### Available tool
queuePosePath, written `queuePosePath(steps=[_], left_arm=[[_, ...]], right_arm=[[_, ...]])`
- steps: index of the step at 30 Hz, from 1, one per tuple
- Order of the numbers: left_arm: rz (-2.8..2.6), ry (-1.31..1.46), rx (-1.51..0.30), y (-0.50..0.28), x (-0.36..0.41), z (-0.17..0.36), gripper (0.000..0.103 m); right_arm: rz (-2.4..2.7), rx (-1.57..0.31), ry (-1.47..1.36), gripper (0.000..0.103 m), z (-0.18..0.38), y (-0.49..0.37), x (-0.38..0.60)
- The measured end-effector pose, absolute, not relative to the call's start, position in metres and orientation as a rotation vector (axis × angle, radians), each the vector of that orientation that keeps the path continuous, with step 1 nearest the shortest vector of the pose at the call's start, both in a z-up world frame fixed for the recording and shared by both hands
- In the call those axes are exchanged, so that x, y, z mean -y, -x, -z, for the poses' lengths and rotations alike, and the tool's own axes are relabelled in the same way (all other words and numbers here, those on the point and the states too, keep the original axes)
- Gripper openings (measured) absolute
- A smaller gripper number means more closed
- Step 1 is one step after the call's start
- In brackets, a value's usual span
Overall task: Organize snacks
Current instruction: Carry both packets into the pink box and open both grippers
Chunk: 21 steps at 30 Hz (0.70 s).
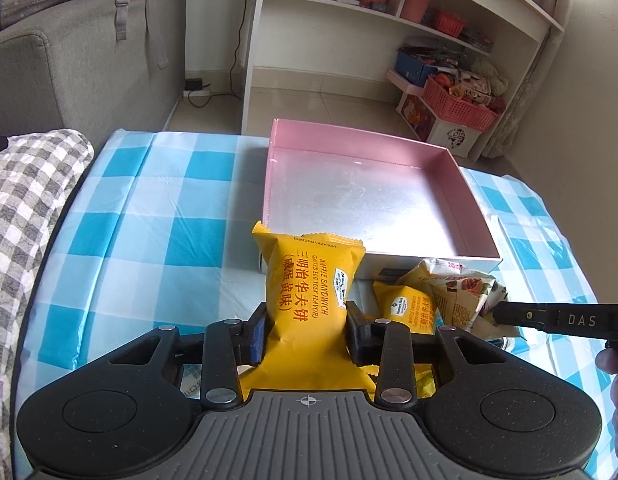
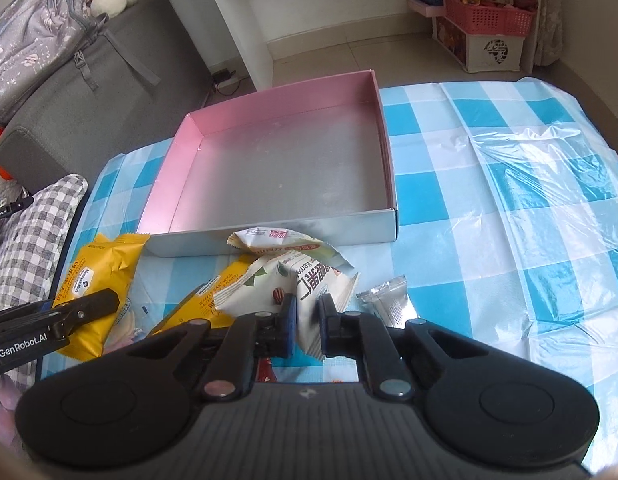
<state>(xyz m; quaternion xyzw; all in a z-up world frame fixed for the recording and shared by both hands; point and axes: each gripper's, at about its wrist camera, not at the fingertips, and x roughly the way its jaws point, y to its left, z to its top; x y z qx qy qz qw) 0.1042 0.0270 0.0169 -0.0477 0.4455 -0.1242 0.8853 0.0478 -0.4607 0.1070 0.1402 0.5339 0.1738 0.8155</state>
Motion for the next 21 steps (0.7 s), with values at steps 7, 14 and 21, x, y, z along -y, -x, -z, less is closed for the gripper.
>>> queuePosePath(steps=[7, 14, 21], left_arm=[[0.256, 0.147, -0.887, -0.111, -0.020, -0.025, 0.035], [0.266, 0.121, -0.913, -0.110, -0.008, -0.016, 0.035], [0.273, 0.101, -0.926, -0.107, -0.006, -0.012, 0.035]], right_arm=[[-0.390, -1.115, -0.380, 0.003, -0.116, -0.055, 0.468], [-0.368, -1.174, -0.395, 0.033, -0.103, -0.059, 0.474], [-0.428, -1.227, -0.377, 0.063, -0.083, -0.063, 0.462]])
